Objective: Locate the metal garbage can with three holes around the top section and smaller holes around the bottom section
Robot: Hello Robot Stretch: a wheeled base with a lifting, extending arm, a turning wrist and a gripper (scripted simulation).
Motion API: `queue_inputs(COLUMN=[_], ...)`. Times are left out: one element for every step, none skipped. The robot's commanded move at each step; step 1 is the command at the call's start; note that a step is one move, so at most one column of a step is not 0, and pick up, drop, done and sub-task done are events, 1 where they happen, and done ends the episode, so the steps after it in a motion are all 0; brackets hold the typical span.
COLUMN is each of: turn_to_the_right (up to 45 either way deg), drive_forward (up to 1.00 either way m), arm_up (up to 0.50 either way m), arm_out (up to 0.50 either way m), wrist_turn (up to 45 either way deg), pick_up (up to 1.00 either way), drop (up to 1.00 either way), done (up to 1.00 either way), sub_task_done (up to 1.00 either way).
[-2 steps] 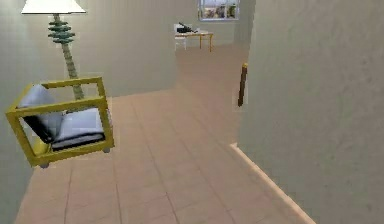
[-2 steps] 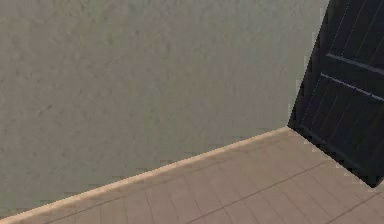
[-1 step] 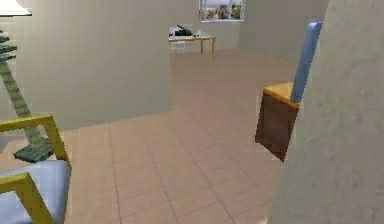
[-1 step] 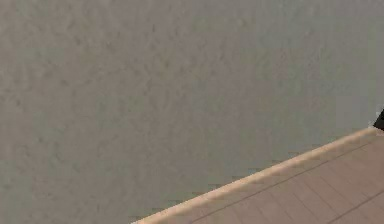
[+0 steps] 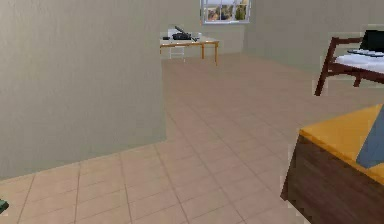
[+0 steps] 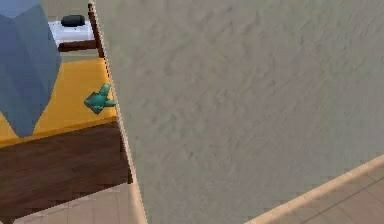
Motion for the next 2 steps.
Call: queue_inputs(turn_to_the_right=[9.0, 0.0], drive_forward=[0.0, 1.0], arm_up=[0.0, 0.0], arm_out=[0.0, 0.0], wrist_turn=[0.0, 0.0], pick_up=[0.0, 0.0], drop=[0.0, 0.0], done=[0.0, 0.0], sub_task_done=[0.0, 0.0])
